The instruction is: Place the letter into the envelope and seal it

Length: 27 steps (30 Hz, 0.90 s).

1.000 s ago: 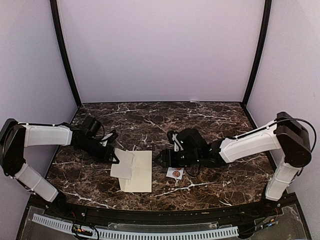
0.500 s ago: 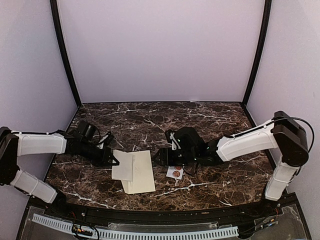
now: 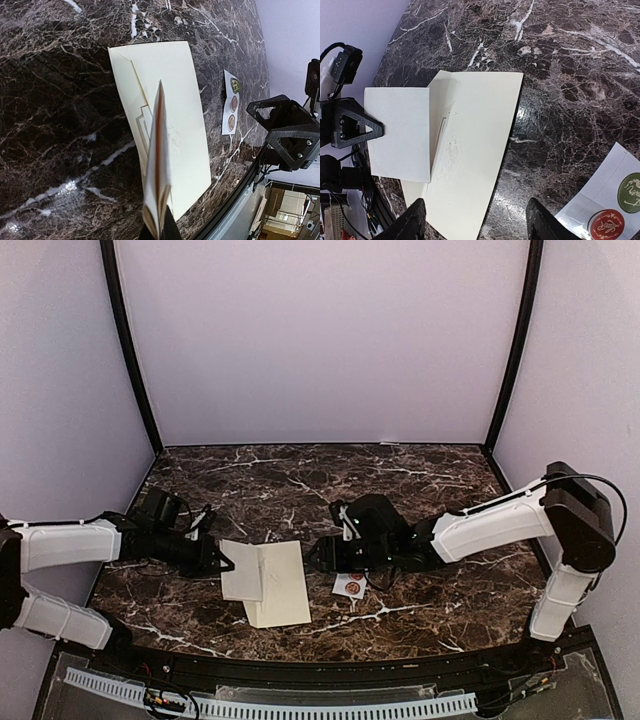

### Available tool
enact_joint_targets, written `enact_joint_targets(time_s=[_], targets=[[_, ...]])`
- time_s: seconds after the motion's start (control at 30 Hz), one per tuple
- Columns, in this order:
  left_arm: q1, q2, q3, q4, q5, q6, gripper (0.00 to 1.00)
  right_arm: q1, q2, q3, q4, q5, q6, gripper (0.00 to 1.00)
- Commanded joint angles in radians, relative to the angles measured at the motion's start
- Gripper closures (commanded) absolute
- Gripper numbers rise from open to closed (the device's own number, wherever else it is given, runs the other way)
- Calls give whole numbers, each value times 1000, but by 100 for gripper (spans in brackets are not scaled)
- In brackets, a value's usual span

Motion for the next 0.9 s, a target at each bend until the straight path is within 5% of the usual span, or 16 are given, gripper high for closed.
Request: enact_joint_targets(time_s=[0.0, 0.87], targets=[[5, 18, -15, 3, -30, -20, 100, 8, 12, 31, 5, 1, -1, 35], [5, 132, -3, 31, -59, 27, 100, 27, 184, 157, -10, -55, -14, 37]])
